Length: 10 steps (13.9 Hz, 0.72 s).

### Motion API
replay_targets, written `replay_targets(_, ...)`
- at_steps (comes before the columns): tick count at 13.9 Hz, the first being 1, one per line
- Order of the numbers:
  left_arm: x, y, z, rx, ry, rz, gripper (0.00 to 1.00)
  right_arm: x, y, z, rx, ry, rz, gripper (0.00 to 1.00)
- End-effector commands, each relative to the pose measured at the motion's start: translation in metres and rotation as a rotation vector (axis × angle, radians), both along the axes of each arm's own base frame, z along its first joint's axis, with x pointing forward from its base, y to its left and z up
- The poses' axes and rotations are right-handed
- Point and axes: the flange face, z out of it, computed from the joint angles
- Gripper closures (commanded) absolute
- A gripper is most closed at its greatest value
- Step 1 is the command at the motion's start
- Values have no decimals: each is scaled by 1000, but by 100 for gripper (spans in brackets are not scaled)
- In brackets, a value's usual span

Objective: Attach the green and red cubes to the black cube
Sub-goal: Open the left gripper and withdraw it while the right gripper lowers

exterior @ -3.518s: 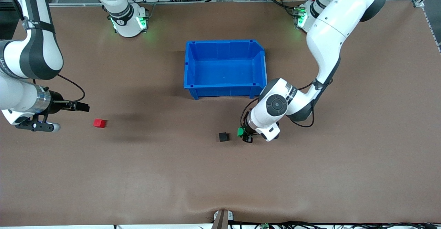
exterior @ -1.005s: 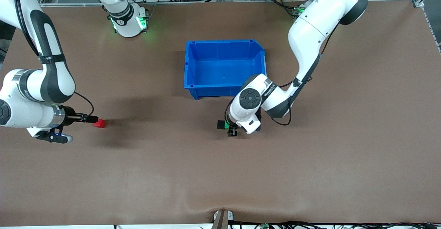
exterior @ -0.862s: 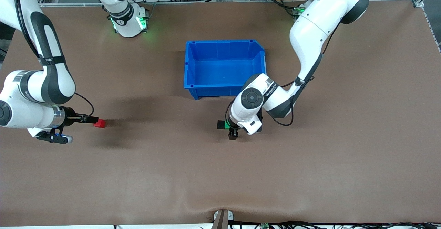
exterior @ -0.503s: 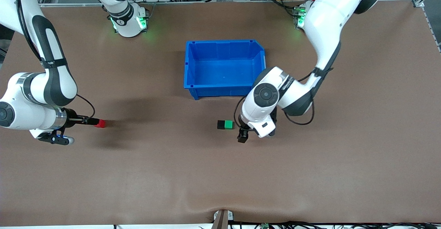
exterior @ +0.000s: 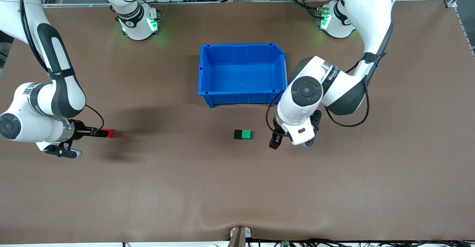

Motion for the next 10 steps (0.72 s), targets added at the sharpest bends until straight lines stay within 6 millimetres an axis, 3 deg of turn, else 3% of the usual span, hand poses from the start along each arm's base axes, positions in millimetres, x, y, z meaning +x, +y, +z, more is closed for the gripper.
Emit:
replay_targets(1, -6, 26, 16, 46, 24, -62, 0, 1, -6, -5, 18, -15, -5, 0)
replay_targets(7, -13, 89, 45, 105, 118, -219, 0, 2, -11, -21, 17, -23, -10, 0)
replay_targets(10, -25, 114, 46, 122, 144, -318, 0, 3, -12, -25, 14, -25, -9, 0)
